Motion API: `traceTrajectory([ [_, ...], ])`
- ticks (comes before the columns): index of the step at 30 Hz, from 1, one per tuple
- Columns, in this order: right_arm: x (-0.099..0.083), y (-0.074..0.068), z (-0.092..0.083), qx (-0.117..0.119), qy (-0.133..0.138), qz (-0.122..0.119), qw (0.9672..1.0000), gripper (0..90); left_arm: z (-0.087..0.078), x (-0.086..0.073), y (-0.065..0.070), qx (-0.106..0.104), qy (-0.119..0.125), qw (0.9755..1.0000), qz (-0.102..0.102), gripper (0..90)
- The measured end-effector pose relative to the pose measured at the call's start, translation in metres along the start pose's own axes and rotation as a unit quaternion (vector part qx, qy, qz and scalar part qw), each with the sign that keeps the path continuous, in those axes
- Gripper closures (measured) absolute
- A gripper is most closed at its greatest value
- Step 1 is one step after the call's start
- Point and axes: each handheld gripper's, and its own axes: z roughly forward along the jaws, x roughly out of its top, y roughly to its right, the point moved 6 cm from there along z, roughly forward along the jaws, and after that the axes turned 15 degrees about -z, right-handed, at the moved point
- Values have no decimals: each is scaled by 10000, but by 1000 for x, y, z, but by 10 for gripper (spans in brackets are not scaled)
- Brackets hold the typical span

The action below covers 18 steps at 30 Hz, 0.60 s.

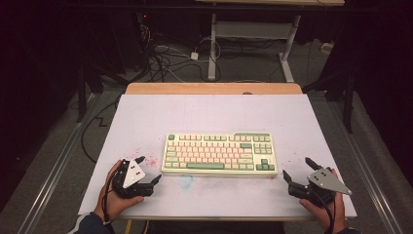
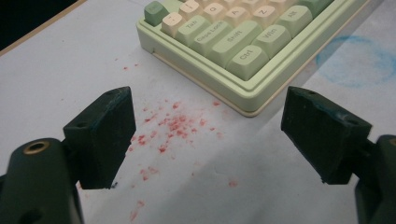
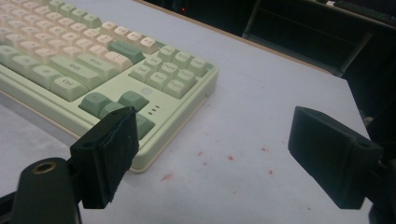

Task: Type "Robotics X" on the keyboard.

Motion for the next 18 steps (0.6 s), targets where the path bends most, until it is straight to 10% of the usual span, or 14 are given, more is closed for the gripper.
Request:
traceTrajectory([
  [18, -1, 2, 0, -32, -37, -6, 10000, 171, 0, -1, 0, -20, -59, 10000, 31, 166],
])
